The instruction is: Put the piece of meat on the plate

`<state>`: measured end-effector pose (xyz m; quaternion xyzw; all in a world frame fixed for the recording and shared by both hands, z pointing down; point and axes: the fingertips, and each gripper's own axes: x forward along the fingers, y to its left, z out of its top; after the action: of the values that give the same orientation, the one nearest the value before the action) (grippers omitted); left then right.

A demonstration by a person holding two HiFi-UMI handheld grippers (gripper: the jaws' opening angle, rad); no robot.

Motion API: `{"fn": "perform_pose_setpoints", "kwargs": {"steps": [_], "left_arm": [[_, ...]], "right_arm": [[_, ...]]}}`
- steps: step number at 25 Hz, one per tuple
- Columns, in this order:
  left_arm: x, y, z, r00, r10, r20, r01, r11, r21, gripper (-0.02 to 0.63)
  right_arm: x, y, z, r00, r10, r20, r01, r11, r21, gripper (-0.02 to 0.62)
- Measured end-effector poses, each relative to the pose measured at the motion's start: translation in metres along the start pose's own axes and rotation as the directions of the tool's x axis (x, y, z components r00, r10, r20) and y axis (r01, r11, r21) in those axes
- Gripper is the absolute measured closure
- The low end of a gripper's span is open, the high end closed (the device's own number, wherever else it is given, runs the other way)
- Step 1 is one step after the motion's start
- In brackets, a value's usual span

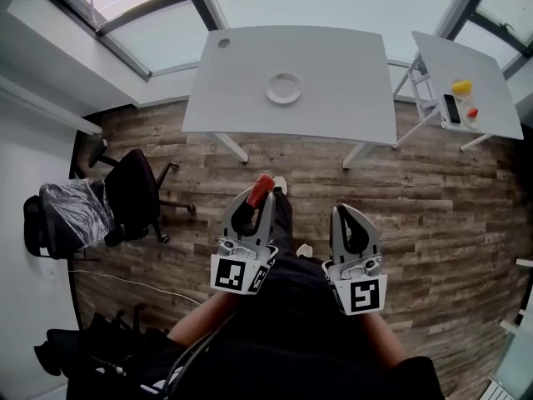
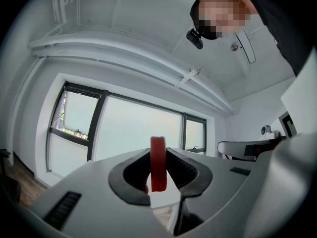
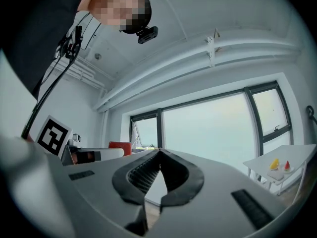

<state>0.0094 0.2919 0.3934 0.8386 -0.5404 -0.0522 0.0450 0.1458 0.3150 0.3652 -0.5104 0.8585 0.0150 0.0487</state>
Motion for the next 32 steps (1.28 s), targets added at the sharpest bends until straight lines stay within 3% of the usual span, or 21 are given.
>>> {"fn": "perform_pose_setpoints", "kwargs": {"steps": [11,21,32], "left_arm": [[0.098,0.052,-0.003,0.997,-0.078,-0.012,0.078,0.997,-0.008,0.511],[0.153,0.136,0.009,0.999,-0.048,-0.004,0.047,0.998,-0.038,0.509],[0.198,0.213,0.016,0.999,-0.04,-0.02,0.039,0.999,-0.023,0.509]], "right_arm": [[0.101,-0.036,-0.012,0.997,-0.077,-0.019,0.077,0.997,0.01,0.591],[0.22,-0.018,-0.027,0.995,0.011,-0.099,-0.012,1.0,-0.008,0.591],[0.323,-0.014,-0.032,0.996,-0.015,-0.09,0.012,0.999,-0.039,0.591]]}}
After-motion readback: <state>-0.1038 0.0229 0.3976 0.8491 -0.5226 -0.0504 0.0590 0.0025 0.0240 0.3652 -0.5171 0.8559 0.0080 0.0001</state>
